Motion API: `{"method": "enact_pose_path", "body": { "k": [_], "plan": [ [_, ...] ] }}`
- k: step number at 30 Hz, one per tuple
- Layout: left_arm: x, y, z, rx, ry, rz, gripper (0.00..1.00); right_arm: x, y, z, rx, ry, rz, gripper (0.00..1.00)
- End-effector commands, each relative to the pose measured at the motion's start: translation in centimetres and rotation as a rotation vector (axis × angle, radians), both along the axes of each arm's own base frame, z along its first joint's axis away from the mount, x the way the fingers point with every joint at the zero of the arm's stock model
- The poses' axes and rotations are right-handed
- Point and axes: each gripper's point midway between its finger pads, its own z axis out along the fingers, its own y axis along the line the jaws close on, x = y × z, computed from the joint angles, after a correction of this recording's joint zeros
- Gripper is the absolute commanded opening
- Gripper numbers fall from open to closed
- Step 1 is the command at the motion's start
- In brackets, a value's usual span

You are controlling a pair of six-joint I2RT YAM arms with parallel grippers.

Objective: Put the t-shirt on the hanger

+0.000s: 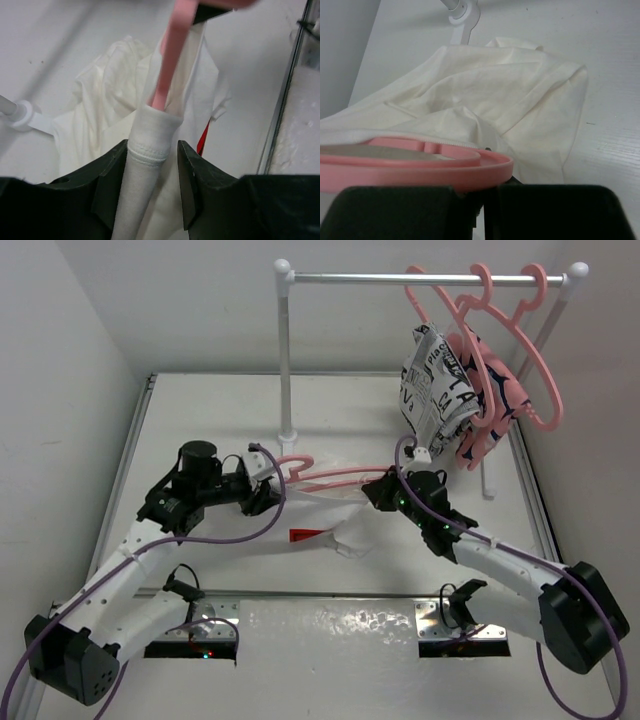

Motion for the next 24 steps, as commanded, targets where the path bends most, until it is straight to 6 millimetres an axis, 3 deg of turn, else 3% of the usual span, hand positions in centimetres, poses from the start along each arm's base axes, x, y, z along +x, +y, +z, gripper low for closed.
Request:
{"method": "enact_pose_path", "body": {
  "k": [1, 8, 11, 17, 18, 21, 23, 24],
  "plan": [
    [0.0, 1.5, 0.1, 0.157, -0.16, -0.09, 0.0, 1.4, -2.4, 1.0, -0.065, -0.049, -0.088, 0.0],
    [0.5, 4.0, -1.9, 0.358, -0.215, -0.097, 0.0, 1.6, -4.1, 0.8, -0.184, -0.035, -0.1, 0.0],
    [-0.6, 4.3, -2.4, 0.378, -0.193, -0.135, 0.0, 1.7, -4.3, 0.6, -0.201, -0.039, -0.108, 0.0],
    [-1.8, 3.7, -0.7, 0.335, -0.189, -0.178, 0.0, 2.2, -5.8, -0.1, -0.311, -0.026, -0.148, 0.0],
    [-1.9, 3.3, 0.4, 0.301, -0.192, -0.172, 0.0, 2.4, -5.9, 0.0, -0.319, -0.038, -0.148, 0.0],
    [-2.4, 2.0, 2.0, 0.184, -0.163, -0.158, 0.0, 2.8, -4.9, 0.4, -0.288, -0.068, -0.115, 0.0],
    [-2.5, 1.8, 1.4, 0.168, -0.129, -0.157, 0.0, 2.4, -3.8, -0.2, -0.247, -0.06, -0.066, 0.0],
    [-2.5, 1.8, 0.7, 0.171, -0.1, -0.154, 0.0, 2.8, -3.2, 0.8, -0.182, -0.094, -0.065, 0.0]
  ]
}}
